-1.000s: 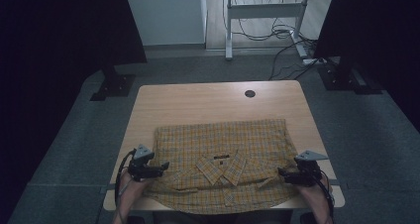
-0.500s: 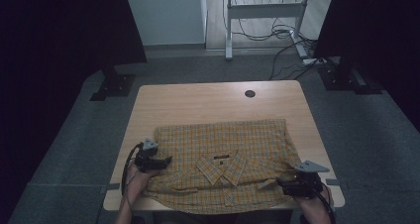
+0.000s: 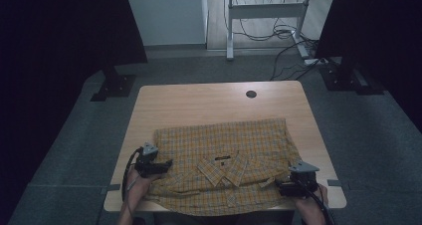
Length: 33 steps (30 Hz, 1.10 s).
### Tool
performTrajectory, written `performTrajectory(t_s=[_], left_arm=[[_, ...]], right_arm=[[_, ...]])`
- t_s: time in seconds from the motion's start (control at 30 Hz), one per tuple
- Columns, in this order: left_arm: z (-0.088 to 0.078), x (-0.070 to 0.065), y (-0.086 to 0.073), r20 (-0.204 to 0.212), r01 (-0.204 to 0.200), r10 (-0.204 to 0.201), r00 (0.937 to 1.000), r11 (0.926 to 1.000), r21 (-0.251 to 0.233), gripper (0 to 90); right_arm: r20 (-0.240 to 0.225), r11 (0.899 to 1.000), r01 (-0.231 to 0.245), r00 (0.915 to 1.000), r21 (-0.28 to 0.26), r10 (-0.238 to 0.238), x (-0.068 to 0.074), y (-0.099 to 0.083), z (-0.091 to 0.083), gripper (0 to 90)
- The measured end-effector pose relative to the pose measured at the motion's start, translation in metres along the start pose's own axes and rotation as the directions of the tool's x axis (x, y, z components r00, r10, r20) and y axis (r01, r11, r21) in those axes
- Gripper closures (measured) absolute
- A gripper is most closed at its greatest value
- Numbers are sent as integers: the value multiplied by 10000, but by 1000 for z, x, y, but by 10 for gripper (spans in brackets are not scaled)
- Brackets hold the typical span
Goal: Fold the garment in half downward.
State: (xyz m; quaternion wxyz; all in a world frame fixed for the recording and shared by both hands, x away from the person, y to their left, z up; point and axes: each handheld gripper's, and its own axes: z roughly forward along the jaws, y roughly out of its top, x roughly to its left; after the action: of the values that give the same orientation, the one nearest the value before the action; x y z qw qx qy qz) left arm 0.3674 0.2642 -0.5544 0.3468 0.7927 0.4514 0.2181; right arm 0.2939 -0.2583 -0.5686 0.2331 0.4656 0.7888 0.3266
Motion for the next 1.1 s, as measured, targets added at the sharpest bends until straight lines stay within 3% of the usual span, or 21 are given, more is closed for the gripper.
performTrajectory(t_s=[0.13,0.23,1.1], left_arm=[[-2,-6,-2,24,-39,39,10000,10000,43,219],[-3,-10,-3,47,-53,53,10000,10000,31,210],[13,-43,11,126,-168,168,9998,9999,8,188]], right_arm=[[37,9999,-97,9999,-82,97,-11,2,5,85],[-254,9971,-751,9969,-112,748,-26,2,10,89],[-424,9976,-601,9974,-339,586,-90,24,39,110]])
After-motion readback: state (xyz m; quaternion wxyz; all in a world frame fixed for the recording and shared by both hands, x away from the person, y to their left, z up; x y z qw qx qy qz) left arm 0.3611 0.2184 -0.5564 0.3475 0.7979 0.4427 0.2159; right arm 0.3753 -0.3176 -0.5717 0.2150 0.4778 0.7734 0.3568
